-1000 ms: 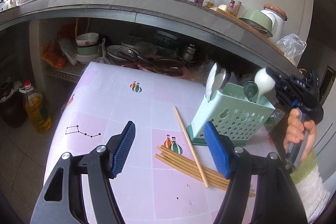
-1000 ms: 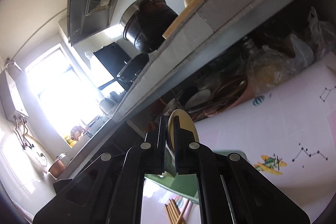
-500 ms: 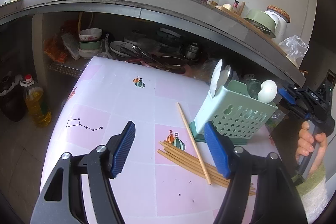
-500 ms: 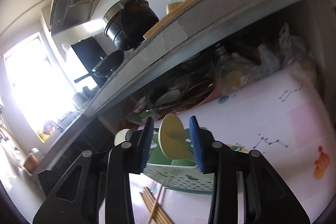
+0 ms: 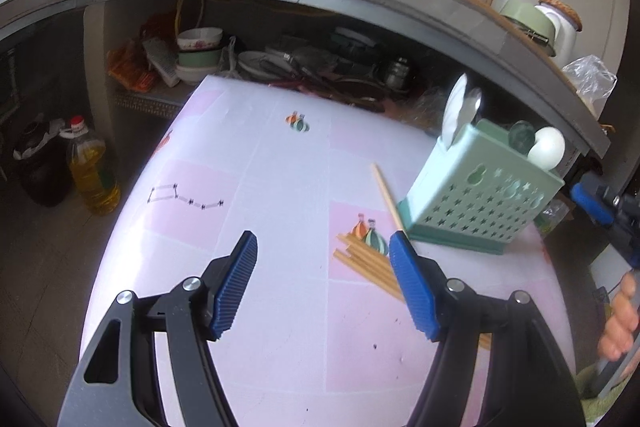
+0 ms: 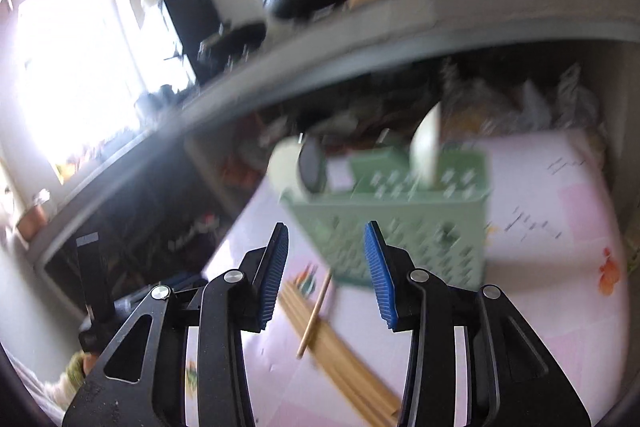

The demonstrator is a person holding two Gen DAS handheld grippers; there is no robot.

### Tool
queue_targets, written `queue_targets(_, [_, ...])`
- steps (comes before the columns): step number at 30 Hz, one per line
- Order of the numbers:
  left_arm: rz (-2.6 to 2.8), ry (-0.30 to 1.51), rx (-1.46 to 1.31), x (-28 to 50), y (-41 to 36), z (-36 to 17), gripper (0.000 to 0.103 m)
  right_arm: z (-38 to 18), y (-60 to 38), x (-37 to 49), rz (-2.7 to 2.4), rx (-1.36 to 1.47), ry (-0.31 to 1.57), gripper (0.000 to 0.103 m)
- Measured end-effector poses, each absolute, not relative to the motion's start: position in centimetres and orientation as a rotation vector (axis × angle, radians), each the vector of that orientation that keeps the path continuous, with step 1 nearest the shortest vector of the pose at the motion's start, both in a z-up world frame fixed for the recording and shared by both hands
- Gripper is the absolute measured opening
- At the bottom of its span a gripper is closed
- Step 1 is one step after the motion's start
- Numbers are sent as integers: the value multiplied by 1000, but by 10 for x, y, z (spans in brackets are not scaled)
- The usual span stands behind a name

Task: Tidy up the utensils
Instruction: 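Grasp a wooden chopstick from the pile with the right gripper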

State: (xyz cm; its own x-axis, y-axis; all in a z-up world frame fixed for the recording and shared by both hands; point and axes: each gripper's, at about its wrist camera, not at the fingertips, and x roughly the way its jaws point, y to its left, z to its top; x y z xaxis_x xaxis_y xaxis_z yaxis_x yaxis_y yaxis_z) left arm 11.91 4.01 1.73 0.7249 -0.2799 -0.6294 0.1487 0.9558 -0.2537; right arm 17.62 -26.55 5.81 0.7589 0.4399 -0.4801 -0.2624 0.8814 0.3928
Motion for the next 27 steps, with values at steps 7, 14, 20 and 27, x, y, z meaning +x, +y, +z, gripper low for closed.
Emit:
queue_targets(7, [-234, 798, -213, 110, 41, -7, 66, 0, -217, 227, 408, 291, 898, 34])
queue_targets(14, [-250, 820, -245, 106, 46, -19, 66, -33, -194, 257, 382, 265, 1046, 28])
queue_targets(20, [-258, 831, -270, 106, 51, -24, 66, -43, -181, 274, 351, 244, 1088, 23])
queue_targets(27, [-273, 842, -289, 103, 55, -29, 66, -46, -166, 279, 328, 198, 1106, 8])
